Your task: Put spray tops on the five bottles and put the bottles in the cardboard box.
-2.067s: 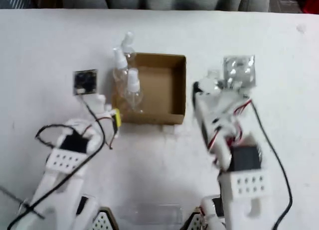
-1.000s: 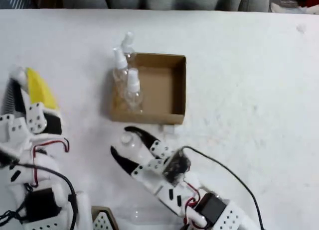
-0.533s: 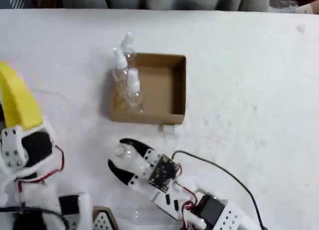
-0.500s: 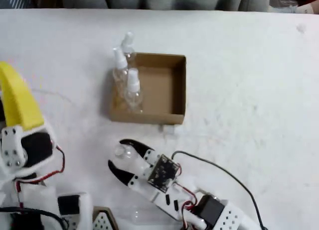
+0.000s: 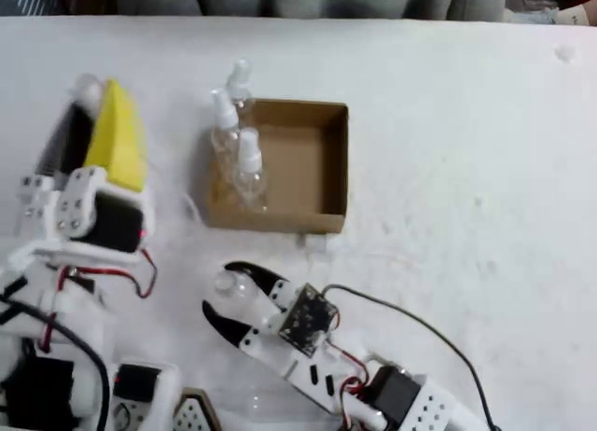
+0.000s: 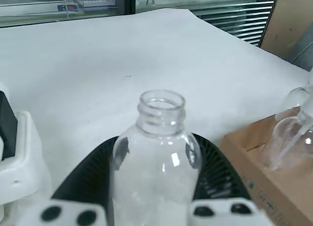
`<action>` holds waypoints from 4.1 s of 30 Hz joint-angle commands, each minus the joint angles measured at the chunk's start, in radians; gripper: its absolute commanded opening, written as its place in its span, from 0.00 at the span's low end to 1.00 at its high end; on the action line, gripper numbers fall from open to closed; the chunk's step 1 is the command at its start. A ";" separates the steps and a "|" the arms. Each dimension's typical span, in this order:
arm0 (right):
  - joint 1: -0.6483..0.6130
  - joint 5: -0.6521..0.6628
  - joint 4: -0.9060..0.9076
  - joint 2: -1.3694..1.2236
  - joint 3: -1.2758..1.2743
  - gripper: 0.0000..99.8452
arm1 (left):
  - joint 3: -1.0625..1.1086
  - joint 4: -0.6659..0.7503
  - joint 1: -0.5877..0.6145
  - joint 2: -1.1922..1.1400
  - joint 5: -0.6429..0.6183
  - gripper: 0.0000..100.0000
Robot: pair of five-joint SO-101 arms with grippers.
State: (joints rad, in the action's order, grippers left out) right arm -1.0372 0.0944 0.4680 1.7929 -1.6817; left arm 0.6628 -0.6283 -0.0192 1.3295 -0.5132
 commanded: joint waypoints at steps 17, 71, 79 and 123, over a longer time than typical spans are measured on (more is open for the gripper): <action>-0.007 -0.018 0.002 0.005 -0.009 0.02 | 0.259 -0.052 -0.013 0.358 -0.115 0.02; -0.002 -0.095 0.013 0.007 -0.005 0.02 | 0.480 -0.407 -0.418 0.503 0.176 0.02; 0.016 -0.095 0.013 0.007 -0.003 0.02 | 0.480 -0.407 -0.456 0.503 0.181 0.02; 0.059 -0.097 -0.022 0.008 -0.008 0.02 | 0.505 -0.477 -0.461 0.503 0.322 0.02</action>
State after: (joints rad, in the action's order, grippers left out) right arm -1.0096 0.0054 0.4695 1.7914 -1.6817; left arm 1.1738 -1.0994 -0.4749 1.8328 -0.2018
